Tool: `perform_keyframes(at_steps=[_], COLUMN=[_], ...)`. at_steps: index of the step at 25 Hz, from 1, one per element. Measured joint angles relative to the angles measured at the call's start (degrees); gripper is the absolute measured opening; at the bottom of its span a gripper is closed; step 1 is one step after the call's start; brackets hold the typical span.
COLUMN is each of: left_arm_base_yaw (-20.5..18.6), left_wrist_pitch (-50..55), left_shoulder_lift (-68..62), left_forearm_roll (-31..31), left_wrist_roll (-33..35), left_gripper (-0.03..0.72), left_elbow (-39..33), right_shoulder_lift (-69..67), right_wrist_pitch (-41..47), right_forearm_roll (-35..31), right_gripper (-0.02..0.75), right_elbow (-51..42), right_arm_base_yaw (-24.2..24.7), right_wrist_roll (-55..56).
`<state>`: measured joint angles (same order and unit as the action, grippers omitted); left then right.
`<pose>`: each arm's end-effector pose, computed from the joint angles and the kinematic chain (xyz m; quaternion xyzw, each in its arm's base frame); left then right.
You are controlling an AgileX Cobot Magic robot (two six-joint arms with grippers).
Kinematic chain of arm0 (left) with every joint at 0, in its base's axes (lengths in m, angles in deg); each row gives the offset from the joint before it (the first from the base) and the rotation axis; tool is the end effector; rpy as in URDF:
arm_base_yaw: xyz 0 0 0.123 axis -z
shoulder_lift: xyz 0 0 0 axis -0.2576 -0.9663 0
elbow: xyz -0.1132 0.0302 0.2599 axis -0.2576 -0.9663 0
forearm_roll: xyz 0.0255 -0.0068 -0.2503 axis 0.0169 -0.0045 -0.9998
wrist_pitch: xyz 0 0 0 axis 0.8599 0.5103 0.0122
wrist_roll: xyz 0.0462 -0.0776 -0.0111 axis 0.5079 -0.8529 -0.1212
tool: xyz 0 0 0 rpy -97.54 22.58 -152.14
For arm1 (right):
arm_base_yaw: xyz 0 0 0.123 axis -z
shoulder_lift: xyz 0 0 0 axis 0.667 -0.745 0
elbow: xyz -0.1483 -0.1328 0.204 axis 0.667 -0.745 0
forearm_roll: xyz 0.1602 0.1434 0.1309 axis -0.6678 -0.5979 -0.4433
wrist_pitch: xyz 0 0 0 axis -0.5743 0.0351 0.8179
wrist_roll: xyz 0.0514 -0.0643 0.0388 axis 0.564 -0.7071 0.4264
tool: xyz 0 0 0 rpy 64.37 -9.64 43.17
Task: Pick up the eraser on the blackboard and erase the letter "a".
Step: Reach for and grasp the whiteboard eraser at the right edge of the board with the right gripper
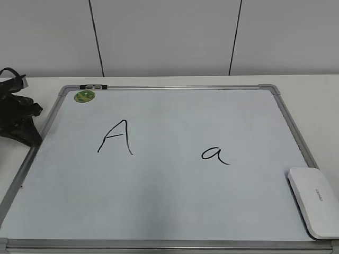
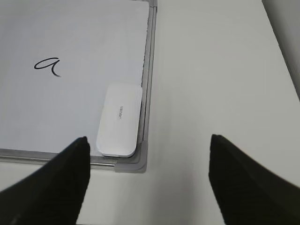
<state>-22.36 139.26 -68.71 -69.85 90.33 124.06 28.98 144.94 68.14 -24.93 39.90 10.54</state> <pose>0.4243 0.0223 0.1211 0.0068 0.9829 -0.1792 0.0425 0.0088 -0.0030 0.3015 -0.0454 0.8766 -0.0289 0.4782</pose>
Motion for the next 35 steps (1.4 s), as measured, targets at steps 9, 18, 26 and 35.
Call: perform_keyframes(at_steps=[9,18,26,35], left_arm_base_yaw=[0.0,0.0,0.0,0.0], left_wrist_pitch=[0.0,0.2,0.3,0.3], left_shoulder_lift=[0.0,0.0,0.0,0.0], left_forearm_roll=[0.1,0.1,0.1,0.1], left_wrist_roll=[0.0,-0.1,-0.1,-0.1], left_gripper=[0.034,0.034,0.034,0.034], left_elbow=[0.0,0.0,0.0,0.0], right_shoulder_lift=[-29.5,-55.2,-67.4,-74.1], right_wrist_pitch=[-4.8,-2.7,-10.4,-16.1], right_forearm_roll=[-2.3,-6.5,-6.8,-5.8], right_gripper=[0.586,0.587,0.587,0.594], right_elbow=[9.5,11.1,11.1,11.2], right_arm_base_yaw=[0.0,0.0,0.0,-3.8], right_wrist_roll=[-1.5,2.2,3.4,4.5])
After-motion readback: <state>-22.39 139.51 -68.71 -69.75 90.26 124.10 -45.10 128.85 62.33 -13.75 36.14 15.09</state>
